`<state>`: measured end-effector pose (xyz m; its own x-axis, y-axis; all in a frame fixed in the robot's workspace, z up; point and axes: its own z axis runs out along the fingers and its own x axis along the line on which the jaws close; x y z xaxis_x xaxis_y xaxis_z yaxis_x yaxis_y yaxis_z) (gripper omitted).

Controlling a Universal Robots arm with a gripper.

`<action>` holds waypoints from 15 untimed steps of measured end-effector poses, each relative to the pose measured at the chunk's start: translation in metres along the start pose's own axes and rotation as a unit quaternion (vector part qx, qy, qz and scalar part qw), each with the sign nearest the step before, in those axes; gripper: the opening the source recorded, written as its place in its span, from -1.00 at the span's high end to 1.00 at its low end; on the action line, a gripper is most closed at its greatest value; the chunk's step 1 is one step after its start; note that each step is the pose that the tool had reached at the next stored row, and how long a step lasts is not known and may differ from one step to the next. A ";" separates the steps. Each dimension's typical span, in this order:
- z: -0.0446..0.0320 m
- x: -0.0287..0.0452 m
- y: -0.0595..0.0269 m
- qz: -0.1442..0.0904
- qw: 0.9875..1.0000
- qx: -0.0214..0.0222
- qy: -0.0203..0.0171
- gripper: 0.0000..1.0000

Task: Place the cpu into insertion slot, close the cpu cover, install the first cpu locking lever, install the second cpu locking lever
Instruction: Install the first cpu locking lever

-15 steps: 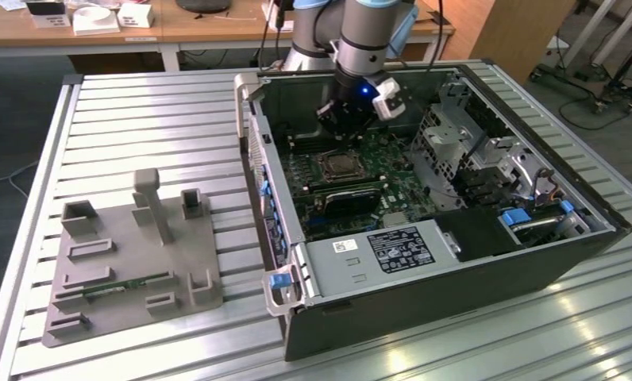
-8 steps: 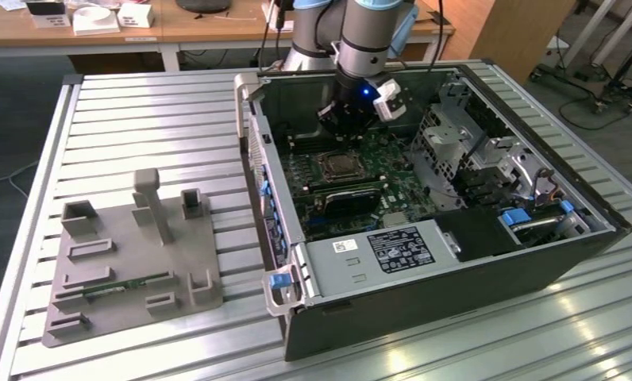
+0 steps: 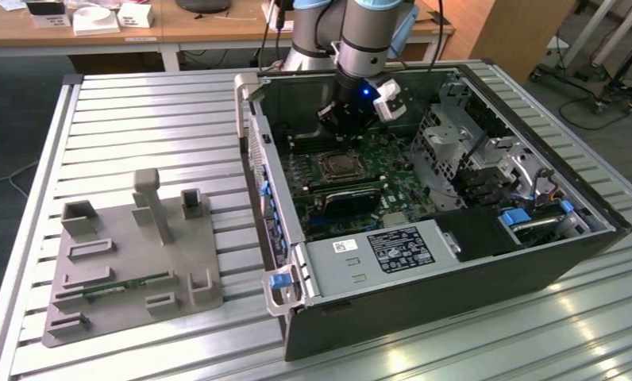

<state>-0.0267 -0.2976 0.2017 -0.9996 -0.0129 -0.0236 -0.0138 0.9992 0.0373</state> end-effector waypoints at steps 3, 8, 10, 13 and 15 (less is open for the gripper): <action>-0.0011 0.0000 0.0000 0.000 1.000 0.000 0.000 0.79; -0.0024 0.0000 0.0000 0.000 1.000 0.001 0.000 0.79; -0.0029 0.0000 0.0001 0.000 1.000 0.001 0.000 0.79; -0.0034 -0.0001 0.0001 0.000 1.000 0.000 0.000 0.79; -0.0024 -0.0001 0.0001 0.000 1.000 0.001 0.000 0.79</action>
<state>-0.0267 -0.2976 0.2041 -0.9996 -0.0130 -0.0235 -0.0139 0.9993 0.0355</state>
